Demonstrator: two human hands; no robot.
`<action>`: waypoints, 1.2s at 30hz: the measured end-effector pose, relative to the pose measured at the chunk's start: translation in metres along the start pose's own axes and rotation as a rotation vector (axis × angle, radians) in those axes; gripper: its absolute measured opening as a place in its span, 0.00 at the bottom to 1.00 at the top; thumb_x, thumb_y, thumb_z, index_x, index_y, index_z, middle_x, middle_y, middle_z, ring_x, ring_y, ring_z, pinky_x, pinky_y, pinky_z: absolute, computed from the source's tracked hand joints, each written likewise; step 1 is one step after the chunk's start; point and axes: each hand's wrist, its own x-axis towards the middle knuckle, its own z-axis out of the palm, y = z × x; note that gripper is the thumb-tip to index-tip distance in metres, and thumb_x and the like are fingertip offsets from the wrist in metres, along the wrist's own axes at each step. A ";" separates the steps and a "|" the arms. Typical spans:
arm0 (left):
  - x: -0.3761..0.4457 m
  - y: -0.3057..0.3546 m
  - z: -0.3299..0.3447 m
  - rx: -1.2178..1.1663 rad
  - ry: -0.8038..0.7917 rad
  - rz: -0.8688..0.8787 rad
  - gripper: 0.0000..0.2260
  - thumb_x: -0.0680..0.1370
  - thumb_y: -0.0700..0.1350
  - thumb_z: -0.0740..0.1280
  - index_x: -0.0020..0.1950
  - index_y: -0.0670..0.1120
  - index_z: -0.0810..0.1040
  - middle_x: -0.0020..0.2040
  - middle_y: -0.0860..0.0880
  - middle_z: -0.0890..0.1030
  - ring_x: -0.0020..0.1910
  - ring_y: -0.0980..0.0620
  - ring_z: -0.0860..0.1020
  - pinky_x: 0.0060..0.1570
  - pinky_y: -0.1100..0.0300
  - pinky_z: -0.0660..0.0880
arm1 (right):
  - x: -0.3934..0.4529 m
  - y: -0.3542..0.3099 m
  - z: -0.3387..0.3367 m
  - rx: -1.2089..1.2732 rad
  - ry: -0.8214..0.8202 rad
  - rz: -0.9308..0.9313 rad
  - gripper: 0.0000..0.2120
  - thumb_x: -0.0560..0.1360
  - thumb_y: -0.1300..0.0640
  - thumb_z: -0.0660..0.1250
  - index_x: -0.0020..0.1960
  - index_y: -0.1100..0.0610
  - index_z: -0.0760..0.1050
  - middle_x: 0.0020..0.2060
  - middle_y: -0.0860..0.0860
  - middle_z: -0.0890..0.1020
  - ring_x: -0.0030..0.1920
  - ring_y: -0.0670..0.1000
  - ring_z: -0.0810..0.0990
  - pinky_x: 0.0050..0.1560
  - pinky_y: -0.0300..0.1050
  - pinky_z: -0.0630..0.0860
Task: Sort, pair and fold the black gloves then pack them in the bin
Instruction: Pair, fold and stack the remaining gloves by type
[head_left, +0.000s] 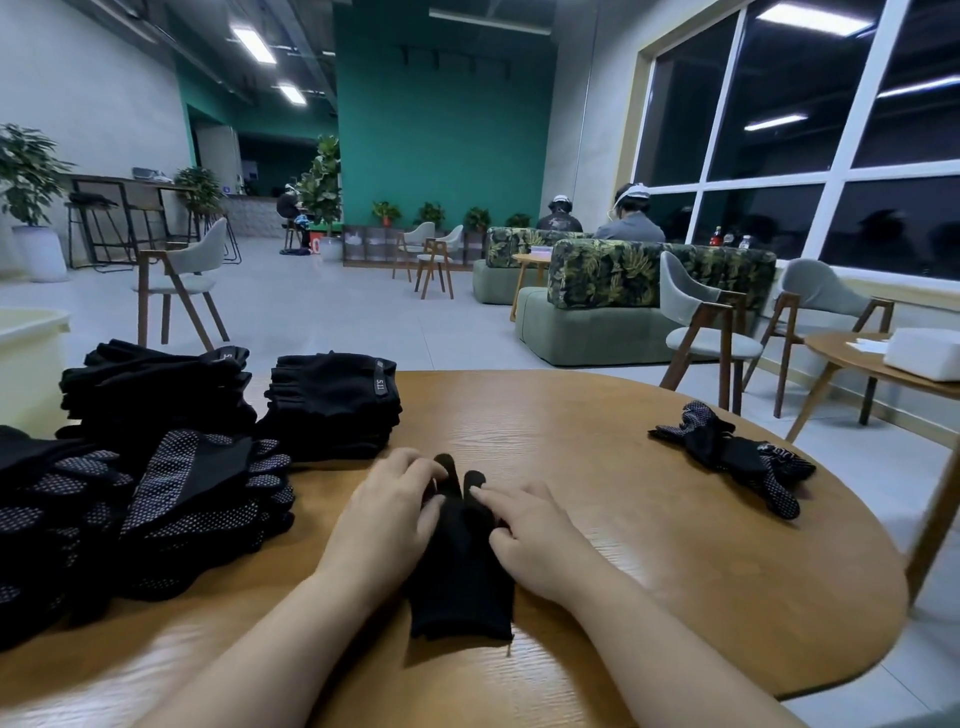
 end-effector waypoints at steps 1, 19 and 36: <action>-0.002 0.002 0.000 -0.030 -0.069 0.021 0.12 0.78 0.49 0.63 0.61 0.51 0.74 0.60 0.55 0.71 0.60 0.55 0.71 0.60 0.61 0.68 | 0.001 0.002 -0.002 0.000 0.036 0.014 0.26 0.74 0.61 0.55 0.71 0.47 0.67 0.67 0.42 0.71 0.65 0.47 0.60 0.71 0.44 0.57; -0.011 0.009 0.009 0.130 -0.592 0.093 0.43 0.60 0.78 0.33 0.73 0.67 0.50 0.76 0.64 0.45 0.73 0.65 0.36 0.72 0.58 0.36 | -0.010 0.160 -0.110 -0.597 0.291 0.756 0.29 0.77 0.43 0.59 0.74 0.37 0.51 0.76 0.52 0.44 0.74 0.61 0.36 0.68 0.70 0.39; -0.011 0.009 0.013 0.060 -0.572 0.107 0.43 0.53 0.81 0.30 0.64 0.74 0.56 0.75 0.64 0.51 0.74 0.65 0.41 0.73 0.58 0.39 | -0.003 0.110 -0.082 -0.391 0.157 0.482 0.12 0.80 0.46 0.56 0.59 0.43 0.73 0.63 0.45 0.73 0.64 0.54 0.66 0.60 0.54 0.66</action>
